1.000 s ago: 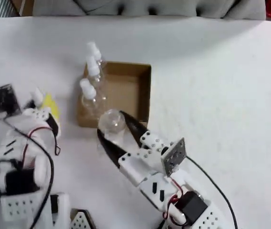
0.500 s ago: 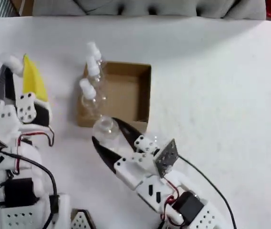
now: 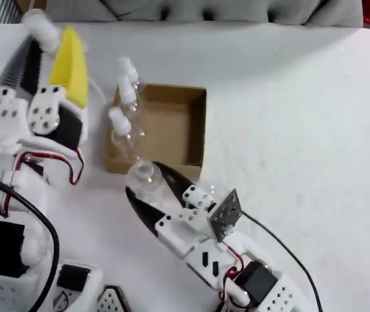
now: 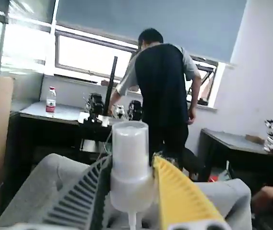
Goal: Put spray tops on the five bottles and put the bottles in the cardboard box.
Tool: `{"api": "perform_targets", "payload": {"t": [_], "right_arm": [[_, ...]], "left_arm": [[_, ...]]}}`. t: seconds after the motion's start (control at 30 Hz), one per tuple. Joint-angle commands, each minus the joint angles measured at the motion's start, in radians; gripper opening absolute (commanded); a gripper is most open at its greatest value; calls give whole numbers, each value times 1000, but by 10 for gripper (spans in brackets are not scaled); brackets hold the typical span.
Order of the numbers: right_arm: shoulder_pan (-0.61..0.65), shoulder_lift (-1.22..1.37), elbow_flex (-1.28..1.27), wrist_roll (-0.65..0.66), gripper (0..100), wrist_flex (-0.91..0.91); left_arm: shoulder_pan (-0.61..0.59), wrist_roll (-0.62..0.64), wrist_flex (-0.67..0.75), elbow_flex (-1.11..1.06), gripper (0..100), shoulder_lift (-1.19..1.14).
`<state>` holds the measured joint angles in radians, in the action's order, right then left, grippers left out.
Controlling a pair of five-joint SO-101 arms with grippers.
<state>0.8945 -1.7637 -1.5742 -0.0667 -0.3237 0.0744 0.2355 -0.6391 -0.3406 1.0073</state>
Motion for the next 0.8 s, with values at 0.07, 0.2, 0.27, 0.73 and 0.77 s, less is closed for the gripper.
{"api": "perform_targets", "payload": {"t": [0.07,0.2,0.27,0.73,0.77], "right_arm": [[5,-10,9,3,15,24],[5,-10,9,3,16,21],[5,-10,9,3,16,21],[5,-10,8,3,16,19],[5,-10,8,3,16,19]], "left_arm": [[85,6,-118,157,20,-97],[102,60,-120,164,20,-117],[107,106,-126,161,20,-113],[117,133,-287,175,20,8],[117,133,-292,173,20,21]]}}
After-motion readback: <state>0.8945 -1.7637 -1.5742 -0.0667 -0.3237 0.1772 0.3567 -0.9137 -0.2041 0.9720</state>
